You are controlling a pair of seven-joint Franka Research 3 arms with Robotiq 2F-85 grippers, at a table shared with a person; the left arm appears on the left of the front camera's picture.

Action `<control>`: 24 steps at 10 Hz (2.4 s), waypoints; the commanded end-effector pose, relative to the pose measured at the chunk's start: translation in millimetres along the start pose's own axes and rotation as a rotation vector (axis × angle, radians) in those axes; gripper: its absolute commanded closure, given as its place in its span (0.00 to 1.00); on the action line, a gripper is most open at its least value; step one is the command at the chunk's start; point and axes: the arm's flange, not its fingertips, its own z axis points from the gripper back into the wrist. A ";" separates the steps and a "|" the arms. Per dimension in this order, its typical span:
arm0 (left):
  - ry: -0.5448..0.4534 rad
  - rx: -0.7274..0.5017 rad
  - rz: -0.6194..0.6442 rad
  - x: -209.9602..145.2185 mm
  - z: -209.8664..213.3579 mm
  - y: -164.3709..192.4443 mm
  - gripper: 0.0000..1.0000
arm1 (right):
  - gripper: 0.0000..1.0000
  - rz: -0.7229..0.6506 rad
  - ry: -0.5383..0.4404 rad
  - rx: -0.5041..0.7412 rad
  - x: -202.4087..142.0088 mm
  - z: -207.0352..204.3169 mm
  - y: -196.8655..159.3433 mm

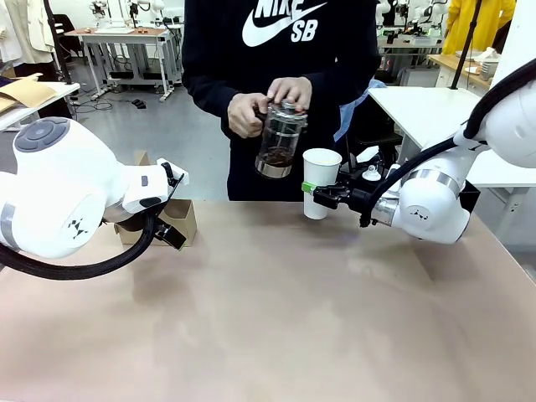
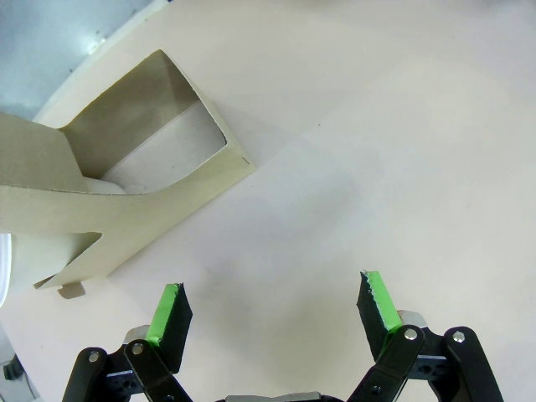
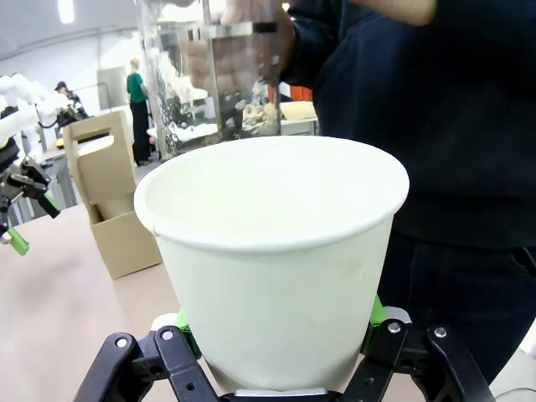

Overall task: Pour a drink into a cup and package it in a carrier.
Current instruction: When a person places the Paper Cup Lid on the 600 ml Paper Cup , lift the 600 ml Paper Cup.

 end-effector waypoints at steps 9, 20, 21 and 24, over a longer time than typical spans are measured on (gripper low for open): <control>-0.001 -0.002 0.001 -0.1 0.2 0.1 0.00 | 0.20 0.006 -0.006 0.002 5.6 -0.2 2.9; -0.001 -0.002 0.001 -0.1 0.2 0.1 0.00 | 0.20 0.006 -0.006 0.002 5.6 -0.2 2.9; -0.001 -0.002 0.001 -0.1 0.2 0.1 0.00 | 0.20 0.006 -0.006 0.002 5.6 -0.2 2.9; -0.001 -0.002 0.001 -0.1 0.2 0.1 0.00 | 0.20 0.006 -0.006 0.002 5.6 -0.2 2.9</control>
